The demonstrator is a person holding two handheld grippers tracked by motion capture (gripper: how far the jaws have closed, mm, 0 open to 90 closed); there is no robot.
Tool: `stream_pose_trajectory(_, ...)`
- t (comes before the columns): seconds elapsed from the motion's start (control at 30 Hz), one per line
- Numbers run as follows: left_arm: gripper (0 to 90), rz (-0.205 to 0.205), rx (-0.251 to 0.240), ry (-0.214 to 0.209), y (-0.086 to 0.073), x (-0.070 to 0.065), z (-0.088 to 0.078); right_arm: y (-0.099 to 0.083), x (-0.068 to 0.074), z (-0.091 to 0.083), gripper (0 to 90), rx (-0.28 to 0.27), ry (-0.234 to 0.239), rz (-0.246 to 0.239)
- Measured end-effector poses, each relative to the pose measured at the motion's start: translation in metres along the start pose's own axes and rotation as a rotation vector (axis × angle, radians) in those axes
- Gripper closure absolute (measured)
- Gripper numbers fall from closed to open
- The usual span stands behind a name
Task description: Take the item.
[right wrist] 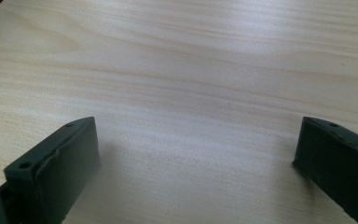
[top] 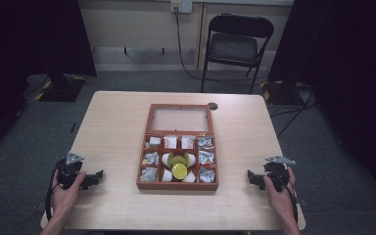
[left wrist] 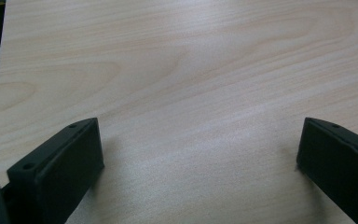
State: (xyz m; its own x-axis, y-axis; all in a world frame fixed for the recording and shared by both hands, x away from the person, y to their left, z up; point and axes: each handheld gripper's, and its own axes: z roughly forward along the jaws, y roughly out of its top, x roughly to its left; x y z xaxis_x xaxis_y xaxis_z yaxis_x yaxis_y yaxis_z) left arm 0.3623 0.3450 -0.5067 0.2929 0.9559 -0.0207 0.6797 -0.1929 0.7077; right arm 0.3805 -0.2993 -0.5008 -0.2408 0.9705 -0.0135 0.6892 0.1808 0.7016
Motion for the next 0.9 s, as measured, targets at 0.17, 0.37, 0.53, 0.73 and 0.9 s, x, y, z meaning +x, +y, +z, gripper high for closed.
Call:
stream_pose_trajectory(0.17, 0.1, 0.010, 0.000, -0.006, 0.0012, 0.0004, 0.0010, 0.0000, 0.0001, 0.0001, 0.0, -0.001, -0.001, 0.001)
stream_pose_trajectory(0.37, 1.8, 0.011, -0.003, -0.005, 0.0013, 0.0007, 0.0004, 0.0000, 0.0001, 0.0000, 0.0, 0.000, -0.002, 0.000)
stream_pose_trajectory(0.53, 5.7, 0.016, -0.015, -0.008, 0.0019, -0.0003, -0.0001, 0.0000, 0.0002, -0.0001, 0.0, 0.000, -0.002, 0.002)
stream_pose_trajectory(0.73, 15.9, 0.022, -0.035, 0.008, 0.0048, -0.0029, -0.0039, 0.0000, 0.0001, 0.0000, 0.0, 0.000, -0.002, 0.000)
stream_pose_trajectory(0.9, 17.0, 0.021, -0.046, -0.030, 0.0068, -0.0062, -0.0071, 0.0000, 0.0001, 0.0000, 0.0, 0.000, -0.002, 0.001)
